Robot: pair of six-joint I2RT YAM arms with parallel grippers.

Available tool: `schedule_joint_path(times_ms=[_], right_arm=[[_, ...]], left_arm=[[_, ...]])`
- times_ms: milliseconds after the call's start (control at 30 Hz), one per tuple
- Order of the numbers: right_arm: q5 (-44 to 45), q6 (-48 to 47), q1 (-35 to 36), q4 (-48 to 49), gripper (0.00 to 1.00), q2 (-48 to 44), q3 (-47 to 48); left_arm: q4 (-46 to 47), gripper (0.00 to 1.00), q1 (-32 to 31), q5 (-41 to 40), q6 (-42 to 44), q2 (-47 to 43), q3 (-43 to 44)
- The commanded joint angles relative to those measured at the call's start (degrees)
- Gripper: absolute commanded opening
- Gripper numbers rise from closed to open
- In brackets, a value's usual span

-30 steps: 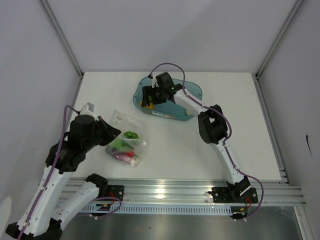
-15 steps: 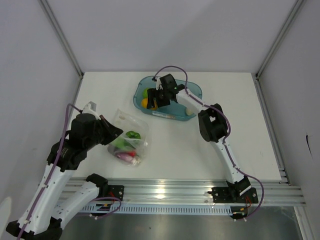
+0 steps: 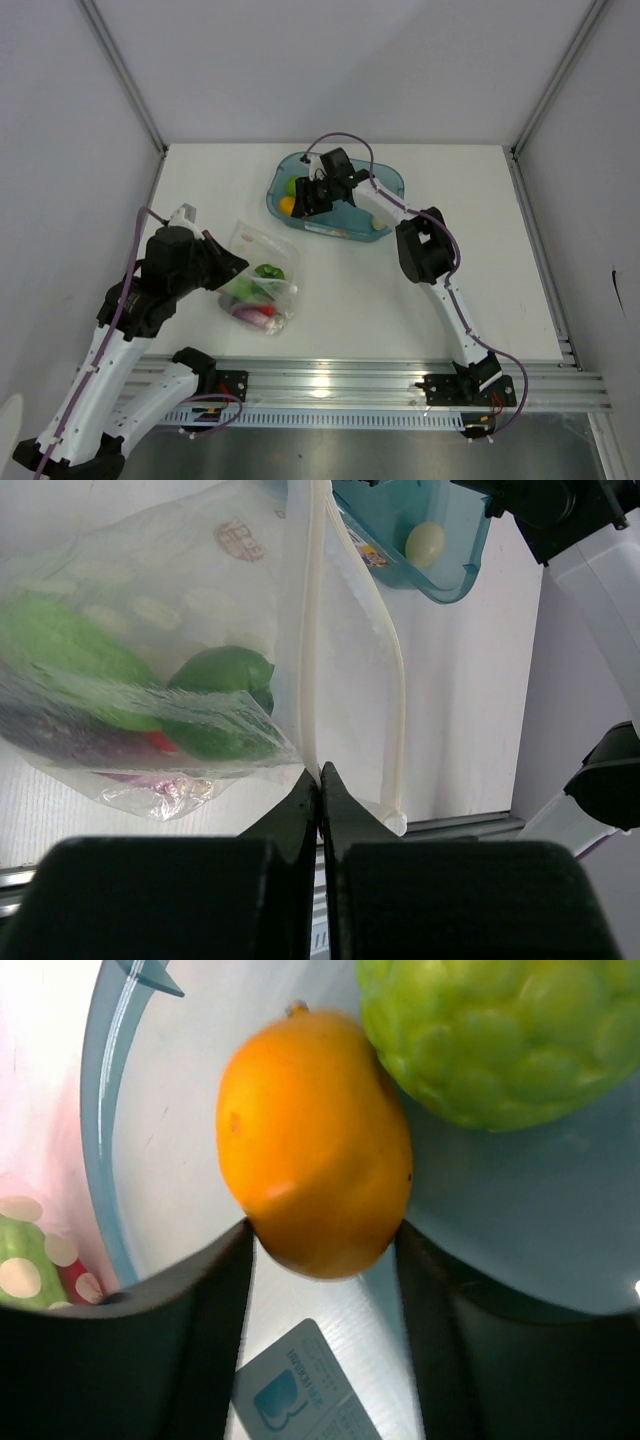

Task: Place the food in the zip-top bag and seal the zipper
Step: Pick up the fake vegetable from the bin.

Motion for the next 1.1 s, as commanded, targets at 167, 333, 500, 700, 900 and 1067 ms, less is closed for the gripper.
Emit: schedule_joint_path(times_ms=[167, 333, 500, 700, 900, 1067], right_arm=[[-0.2, 1.2, -0.6, 1.1, 0.42, 2.7, 3.4], [-0.1, 0.6, -0.6, 2.3, 0.31, 1.6, 2.4], [-1.5, -1.0, -0.7, 4.1, 0.2, -2.4, 0.8], [-0.8, -1.4, -1.6, 5.1, 0.03, -9.3, -3.6], [0.5, -1.5, -2.7, 5.6, 0.0, -16.9, -8.1], [3.6, -2.0, -3.6, 3.7, 0.0, -24.1, -11.6]], left_arm=[[2.3, 0.01, 0.0, 1.6, 0.9, 0.1, -0.4], [2.3, 0.01, 0.0, 1.6, 1.0, 0.3, -0.5], [2.5, 0.01, 0.0, 2.0, 1.0, 0.3, -0.5], [3.8, 0.01, -0.1, 4.5, 1.4, 1.5, -0.5], [4.3, 0.01, 0.0, 8.3, 1.9, 5.2, 0.5], [4.6, 0.01, 0.0, 10.2, 2.4, 7.2, 1.6]])
